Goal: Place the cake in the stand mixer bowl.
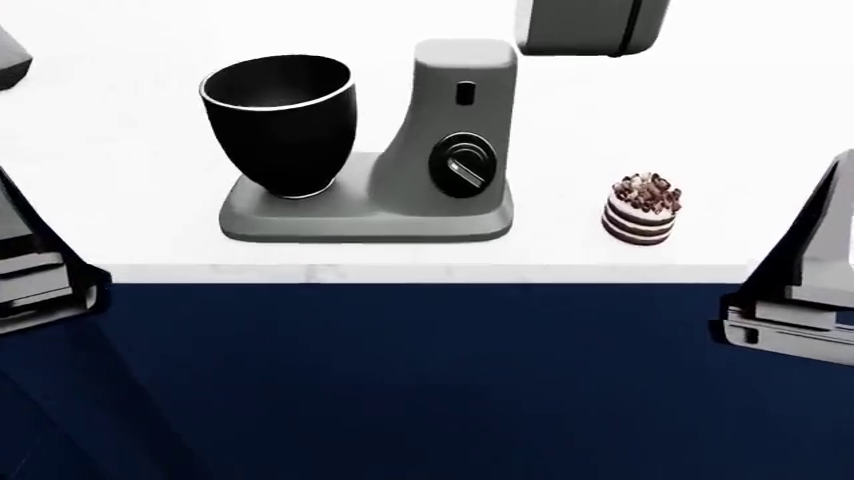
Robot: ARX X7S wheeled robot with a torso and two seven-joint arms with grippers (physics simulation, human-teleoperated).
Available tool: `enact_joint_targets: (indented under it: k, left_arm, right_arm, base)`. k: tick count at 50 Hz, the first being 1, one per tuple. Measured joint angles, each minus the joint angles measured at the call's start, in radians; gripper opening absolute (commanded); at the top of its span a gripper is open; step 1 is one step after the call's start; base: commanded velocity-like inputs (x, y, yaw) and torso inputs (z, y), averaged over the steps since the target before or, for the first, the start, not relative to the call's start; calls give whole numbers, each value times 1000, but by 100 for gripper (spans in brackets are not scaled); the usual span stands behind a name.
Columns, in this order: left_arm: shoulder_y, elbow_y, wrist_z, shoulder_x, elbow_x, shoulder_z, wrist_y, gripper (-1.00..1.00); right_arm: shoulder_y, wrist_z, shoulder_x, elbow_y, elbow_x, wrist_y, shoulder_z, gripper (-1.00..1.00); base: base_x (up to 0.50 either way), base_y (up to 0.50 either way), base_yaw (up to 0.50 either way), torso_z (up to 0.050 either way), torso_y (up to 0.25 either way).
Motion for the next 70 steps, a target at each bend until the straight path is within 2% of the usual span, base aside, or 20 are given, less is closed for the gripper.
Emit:
enact_joint_targets:
  k: [18,31,54,70]
  left_arm:
    - [26,-10,-10,-12,11,6,34,100]
    - [37,-16,-15,-18,11,5,48,100]
    - [34,-20,-23,-31,4,15,54,100]
    - [46,-33,-24,-32,14,24,74,100]
  right_arm:
    - [22,-30,-4,-3,-13,13,-52,100]
    - [89,-63,-26,5,43,74,-96,100]
    - [447,-240,-54,240,702,325,-177,100]
    - [522,-257,-80,402,909,436,-233,100]
  base:
    - [493,-56,0,0,0]
    - [0,0,0,0,1]
    - [0,0,0,0,0]
    - [0,0,0,0,0]
